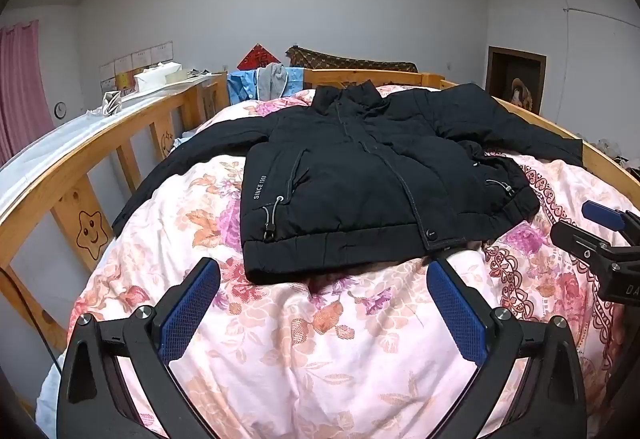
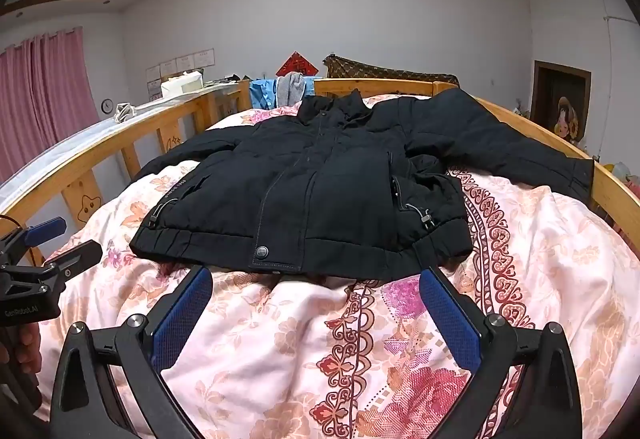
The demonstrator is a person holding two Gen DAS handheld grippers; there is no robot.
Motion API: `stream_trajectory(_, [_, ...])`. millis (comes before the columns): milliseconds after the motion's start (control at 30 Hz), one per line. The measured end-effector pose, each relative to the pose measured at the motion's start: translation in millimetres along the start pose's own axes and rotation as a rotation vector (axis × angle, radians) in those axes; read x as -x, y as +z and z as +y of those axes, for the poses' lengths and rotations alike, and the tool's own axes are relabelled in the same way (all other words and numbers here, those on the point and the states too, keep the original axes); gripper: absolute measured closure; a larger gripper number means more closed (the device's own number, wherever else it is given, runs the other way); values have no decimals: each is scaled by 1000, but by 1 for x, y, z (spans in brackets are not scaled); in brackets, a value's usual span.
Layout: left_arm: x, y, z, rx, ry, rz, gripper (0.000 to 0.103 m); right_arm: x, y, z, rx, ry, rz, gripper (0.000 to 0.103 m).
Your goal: Fold large clothes
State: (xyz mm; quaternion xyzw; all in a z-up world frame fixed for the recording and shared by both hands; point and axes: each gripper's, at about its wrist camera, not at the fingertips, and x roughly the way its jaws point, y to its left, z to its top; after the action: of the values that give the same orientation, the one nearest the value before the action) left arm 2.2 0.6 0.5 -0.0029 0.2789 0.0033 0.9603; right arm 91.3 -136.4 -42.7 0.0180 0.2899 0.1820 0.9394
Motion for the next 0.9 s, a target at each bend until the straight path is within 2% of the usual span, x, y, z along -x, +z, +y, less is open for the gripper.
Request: stream_trajectory(900, [0, -5, -3, -13, -3, -4, 2, -1, 0, -1, -4, 1, 7, 0])
